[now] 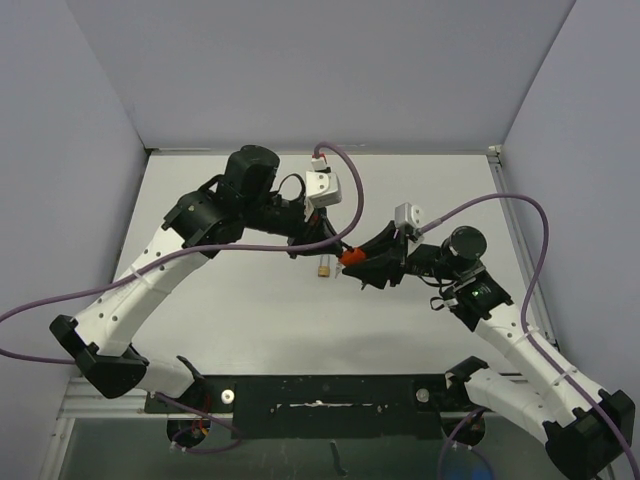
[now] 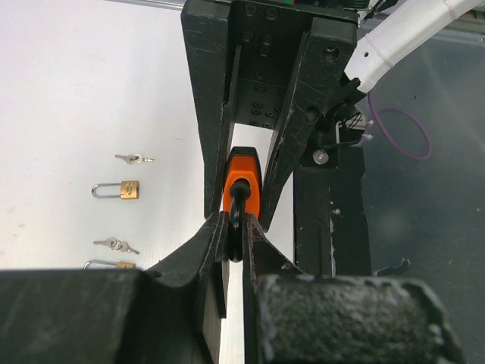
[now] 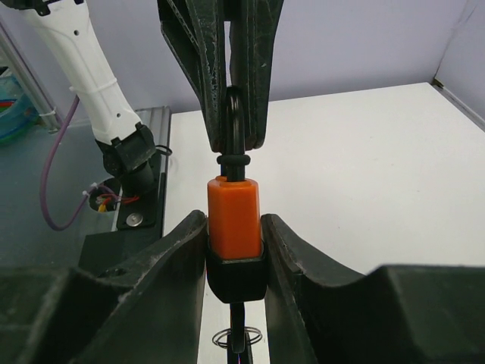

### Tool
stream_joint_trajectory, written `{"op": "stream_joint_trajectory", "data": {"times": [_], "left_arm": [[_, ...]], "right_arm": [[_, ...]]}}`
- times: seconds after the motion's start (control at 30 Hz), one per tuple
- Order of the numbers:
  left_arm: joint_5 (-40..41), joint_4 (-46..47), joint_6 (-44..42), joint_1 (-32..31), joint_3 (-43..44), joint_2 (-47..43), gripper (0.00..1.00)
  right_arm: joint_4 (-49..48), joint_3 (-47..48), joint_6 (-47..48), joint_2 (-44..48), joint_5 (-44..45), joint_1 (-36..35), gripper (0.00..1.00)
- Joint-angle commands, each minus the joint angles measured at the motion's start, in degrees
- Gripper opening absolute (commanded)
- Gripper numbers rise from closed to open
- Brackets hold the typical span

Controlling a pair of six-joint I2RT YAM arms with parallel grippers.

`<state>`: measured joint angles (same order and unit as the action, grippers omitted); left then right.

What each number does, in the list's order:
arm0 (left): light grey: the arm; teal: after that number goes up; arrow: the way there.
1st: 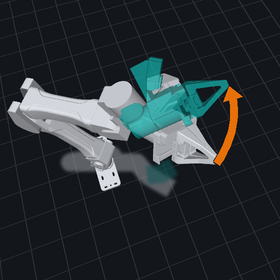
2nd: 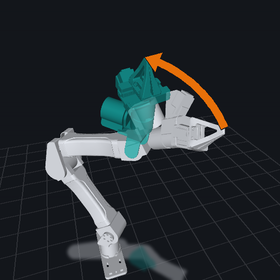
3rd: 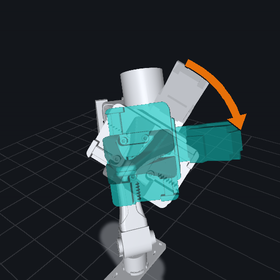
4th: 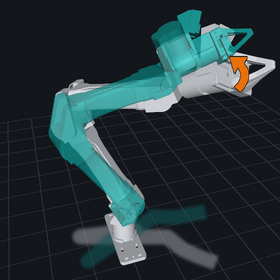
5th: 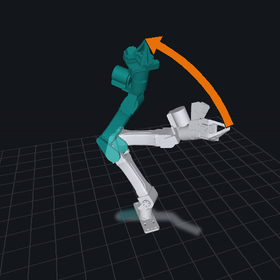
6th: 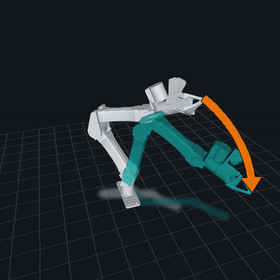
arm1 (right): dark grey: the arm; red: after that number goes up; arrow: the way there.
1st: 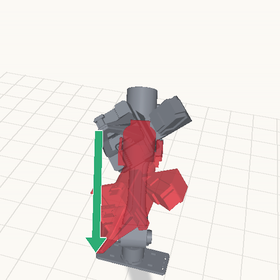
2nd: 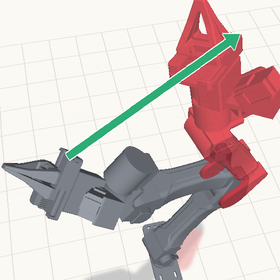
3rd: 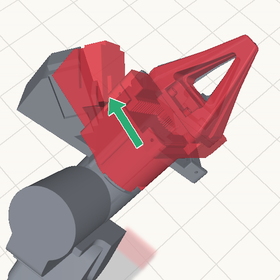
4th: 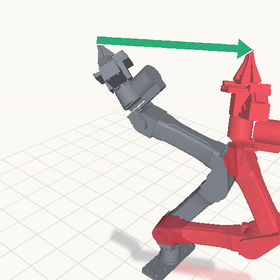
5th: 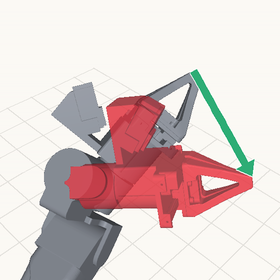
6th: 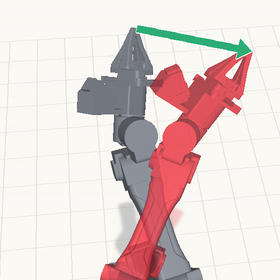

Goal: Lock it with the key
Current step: Lock the lock.

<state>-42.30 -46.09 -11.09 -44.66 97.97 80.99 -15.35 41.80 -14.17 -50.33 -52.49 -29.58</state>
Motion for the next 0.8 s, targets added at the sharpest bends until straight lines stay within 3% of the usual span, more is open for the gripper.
{"op": "stream_joint_trajectory", "data": {"times": [0.0, 0.47, 0.77], "left_arm": [[-1.82, 4.65, 1.23, -0.77, -1.28, -1.31, 0.0], [-6.41, 9.07, 4.15, -1.06, -4.83, -1.26, 0.0], [-4.33, 7.0, 3.78, -2.16, -4.4, -0.13, 0.0]], "right_arm": [[-12.48, 4.25, -3.6, 0.09, -2.95, -0.33, 0.0], [-16.05, 6.24, -4.99, -0.74, 2.76, -0.3, 0.0], [-10.47, 9.63, -3.0, -1.29, 7.18, -0.23, 0.0]]}}
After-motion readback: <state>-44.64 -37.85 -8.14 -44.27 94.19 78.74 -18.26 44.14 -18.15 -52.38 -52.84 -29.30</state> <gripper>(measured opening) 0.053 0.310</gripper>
